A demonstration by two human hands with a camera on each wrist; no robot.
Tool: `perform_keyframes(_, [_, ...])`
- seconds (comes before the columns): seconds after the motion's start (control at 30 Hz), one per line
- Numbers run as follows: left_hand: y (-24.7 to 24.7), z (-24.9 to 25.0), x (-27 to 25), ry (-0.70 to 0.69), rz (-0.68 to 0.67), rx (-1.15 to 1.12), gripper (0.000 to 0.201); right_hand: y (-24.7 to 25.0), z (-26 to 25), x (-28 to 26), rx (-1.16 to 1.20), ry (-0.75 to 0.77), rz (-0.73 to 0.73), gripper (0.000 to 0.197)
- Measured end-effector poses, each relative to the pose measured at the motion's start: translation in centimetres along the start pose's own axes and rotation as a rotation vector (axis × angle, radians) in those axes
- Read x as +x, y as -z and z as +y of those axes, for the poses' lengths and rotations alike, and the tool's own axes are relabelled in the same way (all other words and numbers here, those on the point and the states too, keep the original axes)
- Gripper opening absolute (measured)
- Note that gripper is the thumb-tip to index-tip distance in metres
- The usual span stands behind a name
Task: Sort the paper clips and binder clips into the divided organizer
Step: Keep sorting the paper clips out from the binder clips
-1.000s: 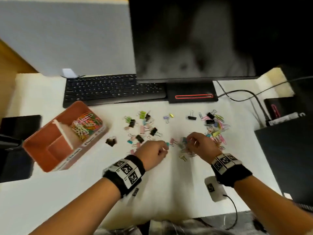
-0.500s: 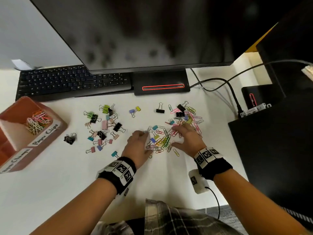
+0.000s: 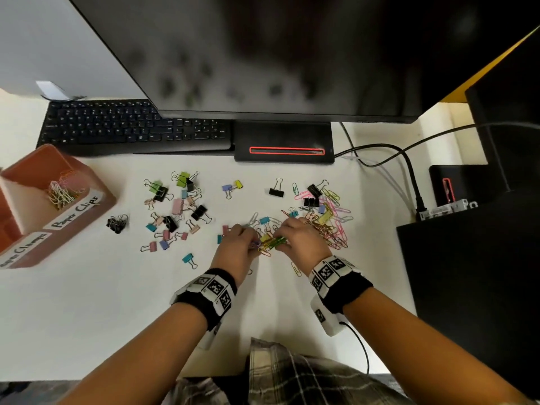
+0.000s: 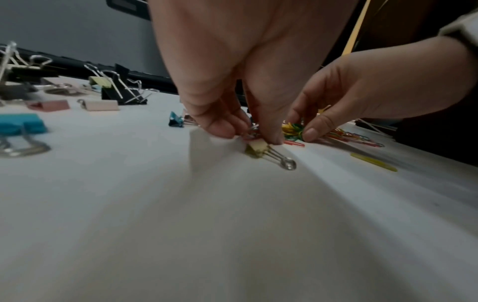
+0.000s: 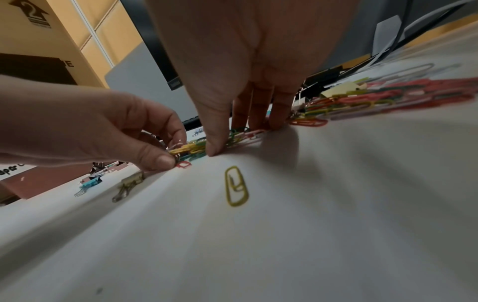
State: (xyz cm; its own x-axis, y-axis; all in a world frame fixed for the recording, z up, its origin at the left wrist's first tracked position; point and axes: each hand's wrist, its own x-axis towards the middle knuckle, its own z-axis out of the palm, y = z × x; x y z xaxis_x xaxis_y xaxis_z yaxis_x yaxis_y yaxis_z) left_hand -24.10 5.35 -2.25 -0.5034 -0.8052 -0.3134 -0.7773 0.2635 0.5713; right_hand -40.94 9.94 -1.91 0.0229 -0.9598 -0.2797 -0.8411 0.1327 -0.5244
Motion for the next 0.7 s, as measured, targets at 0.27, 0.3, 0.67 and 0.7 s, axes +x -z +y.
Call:
perform_keyframes(0.27, [1.1,-1.0,1.3,0.001,0.015,-0.006,0.015,0.6,-0.5,0.5,-0.072,-0.058,-0.054,0.022])
perform_keyframes(0.3, [1.2,-1.1,1.3,-0.006,0.02,0.003,0.016,0.7,-0.6,0.6,-0.085,-0.071,-0.073,0.023])
perform_keyframes(0.67, [4.1,-0.6,0.3,-0.104,0.112,-0.141,0.011,2.0,-1.3,1.1,0.065,-0.111,-0.033,0.022])
perform_keyframes(0.7, [4.9,-0.6,0.0,-0.109,0.137,-0.175,0.012,2.3,-1.6,1.2,0.089,-0.11,-0.008,0.022])
